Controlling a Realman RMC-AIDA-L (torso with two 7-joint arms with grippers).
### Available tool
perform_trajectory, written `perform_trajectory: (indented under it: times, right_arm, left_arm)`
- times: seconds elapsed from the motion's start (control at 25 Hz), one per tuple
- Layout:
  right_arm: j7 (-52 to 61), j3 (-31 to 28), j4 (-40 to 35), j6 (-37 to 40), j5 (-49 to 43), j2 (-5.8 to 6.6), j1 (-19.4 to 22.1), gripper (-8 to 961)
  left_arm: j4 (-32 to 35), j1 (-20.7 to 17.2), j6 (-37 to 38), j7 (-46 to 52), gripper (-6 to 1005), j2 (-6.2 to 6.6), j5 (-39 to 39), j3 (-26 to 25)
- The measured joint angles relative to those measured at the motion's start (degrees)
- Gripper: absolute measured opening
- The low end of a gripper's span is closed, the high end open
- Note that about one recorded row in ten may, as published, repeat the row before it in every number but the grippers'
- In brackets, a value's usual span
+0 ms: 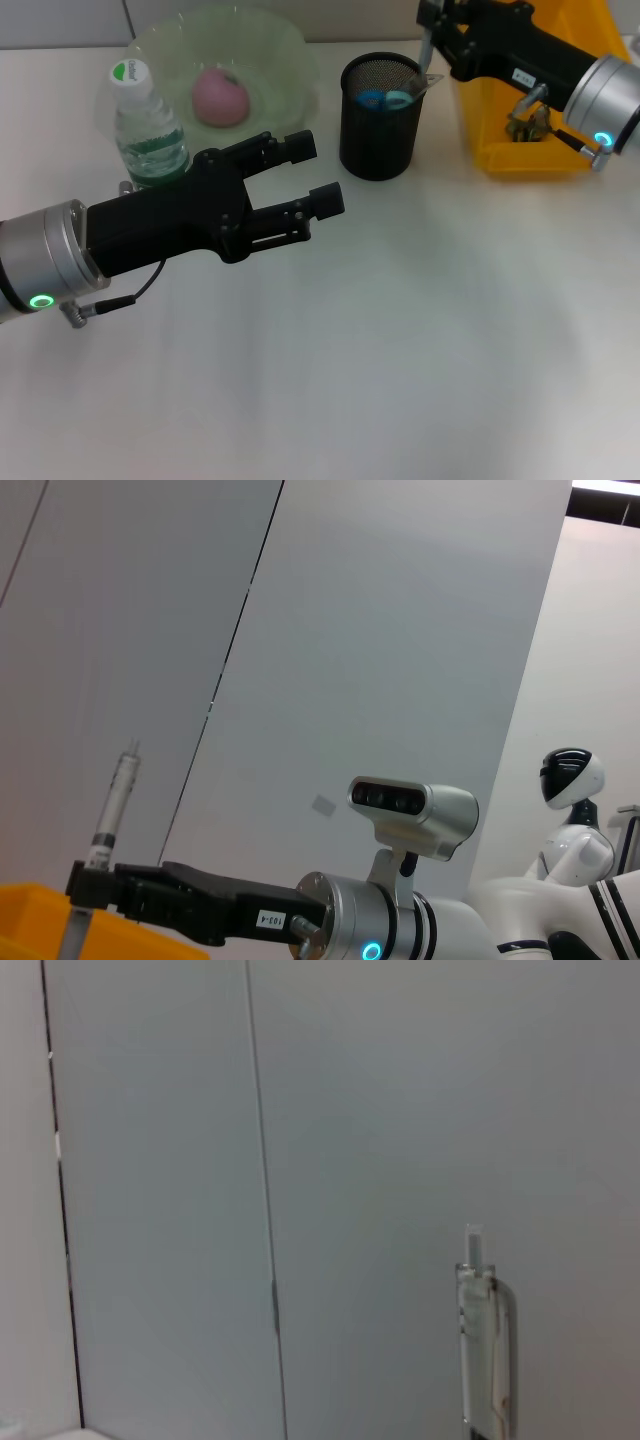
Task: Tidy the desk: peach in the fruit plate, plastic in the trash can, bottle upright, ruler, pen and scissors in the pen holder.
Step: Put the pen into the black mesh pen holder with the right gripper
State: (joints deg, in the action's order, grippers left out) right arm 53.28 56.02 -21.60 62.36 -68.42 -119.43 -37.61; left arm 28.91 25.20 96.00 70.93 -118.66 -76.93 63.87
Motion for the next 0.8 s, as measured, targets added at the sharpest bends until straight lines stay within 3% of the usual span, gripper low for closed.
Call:
perform_trajectory:
  times: [0.24, 0.44, 0.8]
  right_arm:
    - [0.0, 1.4, -0.2, -0.6, 0.0, 0.00, 0.0, 144]
    - [0.0, 1.6, -0.3, -0.6, 0.0, -0.01, 0.2, 225]
    - [0.0, 1.4, -0.3, 0.0, 0.3, -0.08, 0.6, 256]
  left_arm:
    - [0.0, 0.0, 0.0, 0.1, 794, 0.07, 0.0, 0.0]
    - [0.0, -0.2, 0.0, 0.0, 793, 0.11, 0.2, 0.0]
    - [0.0, -0.2, 0.1, -0.1, 793, 0.01, 0.2, 0.0]
